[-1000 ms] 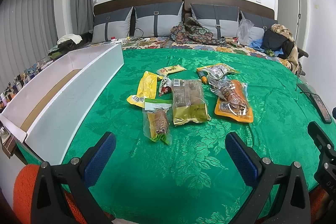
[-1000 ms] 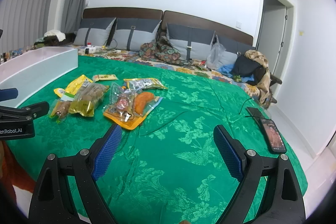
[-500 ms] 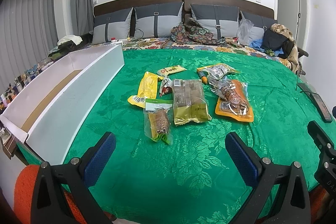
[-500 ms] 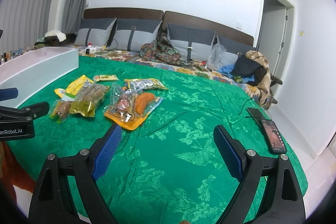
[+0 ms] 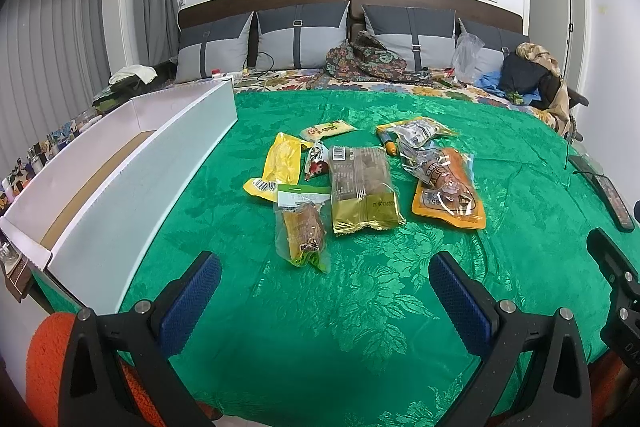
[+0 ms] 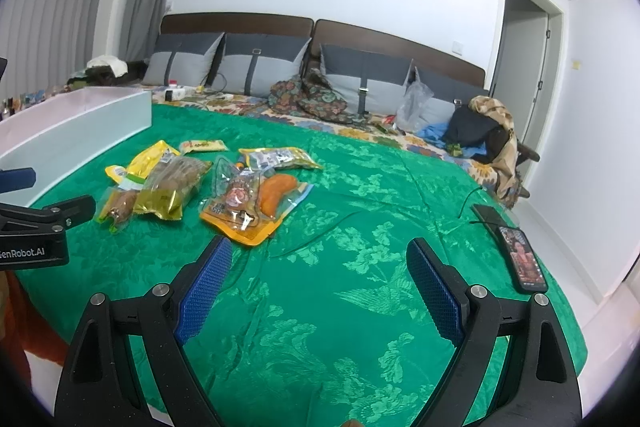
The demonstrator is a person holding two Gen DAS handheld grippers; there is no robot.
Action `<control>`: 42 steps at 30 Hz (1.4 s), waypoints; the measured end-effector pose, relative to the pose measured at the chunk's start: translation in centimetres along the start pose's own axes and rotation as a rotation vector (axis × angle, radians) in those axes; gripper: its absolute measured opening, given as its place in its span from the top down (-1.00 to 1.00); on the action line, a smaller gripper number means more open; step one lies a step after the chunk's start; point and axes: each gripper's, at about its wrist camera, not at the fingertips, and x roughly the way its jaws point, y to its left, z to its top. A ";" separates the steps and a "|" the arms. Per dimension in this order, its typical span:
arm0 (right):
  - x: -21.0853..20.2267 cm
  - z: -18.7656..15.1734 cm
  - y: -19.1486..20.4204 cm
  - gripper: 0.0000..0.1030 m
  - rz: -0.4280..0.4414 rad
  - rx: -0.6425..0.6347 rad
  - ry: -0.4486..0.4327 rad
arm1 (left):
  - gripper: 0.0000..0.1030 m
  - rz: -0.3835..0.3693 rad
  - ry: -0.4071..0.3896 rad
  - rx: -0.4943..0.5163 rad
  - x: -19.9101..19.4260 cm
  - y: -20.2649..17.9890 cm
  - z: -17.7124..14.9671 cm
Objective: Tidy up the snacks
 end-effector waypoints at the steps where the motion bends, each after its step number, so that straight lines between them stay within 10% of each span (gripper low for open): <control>1: 0.0 0.0 0.0 -0.77 0.000 0.000 0.001 | -0.99 0.001 0.000 0.001 0.0 -0.1 0.0; 26: 0.1 -0.2 0.1 -0.77 0.003 -0.001 0.005 | -0.99 0.001 0.022 0.001 0.8 0.2 -0.4; 42: 2.8 -2.0 0.0 -0.77 0.061 0.019 0.147 | -0.99 -0.057 0.342 -0.170 8.4 3.8 -3.7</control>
